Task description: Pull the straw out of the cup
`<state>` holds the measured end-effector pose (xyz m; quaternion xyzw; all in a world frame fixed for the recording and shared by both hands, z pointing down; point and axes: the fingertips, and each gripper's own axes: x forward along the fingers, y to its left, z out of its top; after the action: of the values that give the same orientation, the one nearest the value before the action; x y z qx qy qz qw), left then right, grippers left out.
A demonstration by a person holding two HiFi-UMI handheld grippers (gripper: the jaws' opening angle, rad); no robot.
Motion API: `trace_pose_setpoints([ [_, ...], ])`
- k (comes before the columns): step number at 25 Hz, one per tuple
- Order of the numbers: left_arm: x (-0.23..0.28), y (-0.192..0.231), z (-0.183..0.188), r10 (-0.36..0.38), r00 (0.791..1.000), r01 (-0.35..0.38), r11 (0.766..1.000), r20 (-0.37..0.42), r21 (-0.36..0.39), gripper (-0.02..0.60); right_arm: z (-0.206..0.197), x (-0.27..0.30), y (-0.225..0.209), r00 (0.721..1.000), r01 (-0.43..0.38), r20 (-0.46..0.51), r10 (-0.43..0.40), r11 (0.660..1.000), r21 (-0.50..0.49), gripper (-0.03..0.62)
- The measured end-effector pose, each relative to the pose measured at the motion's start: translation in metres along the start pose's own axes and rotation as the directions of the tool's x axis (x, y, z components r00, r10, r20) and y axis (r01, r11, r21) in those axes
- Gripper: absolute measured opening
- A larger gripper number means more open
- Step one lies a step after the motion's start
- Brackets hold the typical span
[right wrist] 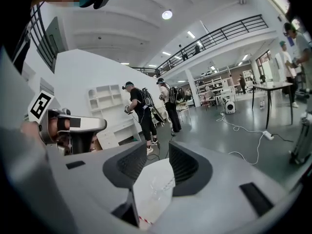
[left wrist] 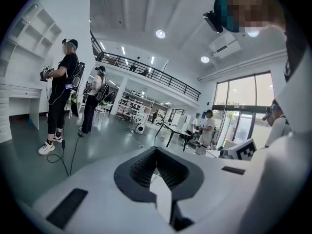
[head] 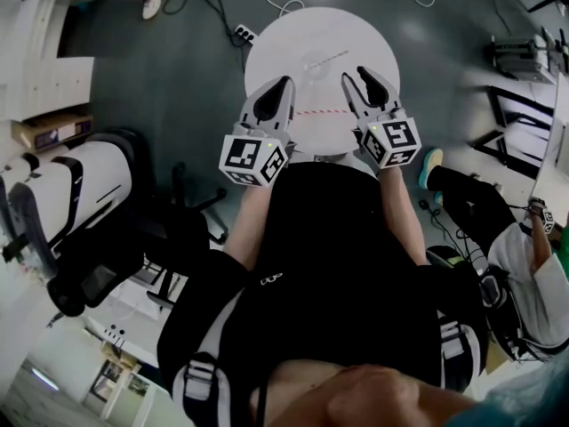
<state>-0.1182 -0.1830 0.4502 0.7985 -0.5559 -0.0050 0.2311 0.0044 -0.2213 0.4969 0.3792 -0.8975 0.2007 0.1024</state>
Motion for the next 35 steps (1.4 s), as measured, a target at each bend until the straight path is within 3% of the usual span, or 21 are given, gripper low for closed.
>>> trace_pose_setpoints([
  [19, -0.013, 0.019, -0.003, 0.048, 0.999, -0.048, 0.999, -0.009, 0.010, 0.009, -0.072, 0.046, -0.024, 0.988, 0.009, -0.154, -0.002, 0.999, 0.043, 0.147],
  [28, -0.020, 0.022, -0.007, 0.068, 0.998, -0.068, 0.998, -0.019, 0.004, 0.009, -0.099, 0.066, -0.042, 0.981, 0.029, -0.193, 0.004, 0.985, 0.171, 0.147],
  [35, -0.020, 0.021, -0.009, 0.071, 0.997, -0.071, 0.997, -0.028, 0.005, 0.009, -0.113, 0.080, -0.051, 0.974, 0.053, -0.227, -0.007, 0.978, 0.200, 0.146],
])
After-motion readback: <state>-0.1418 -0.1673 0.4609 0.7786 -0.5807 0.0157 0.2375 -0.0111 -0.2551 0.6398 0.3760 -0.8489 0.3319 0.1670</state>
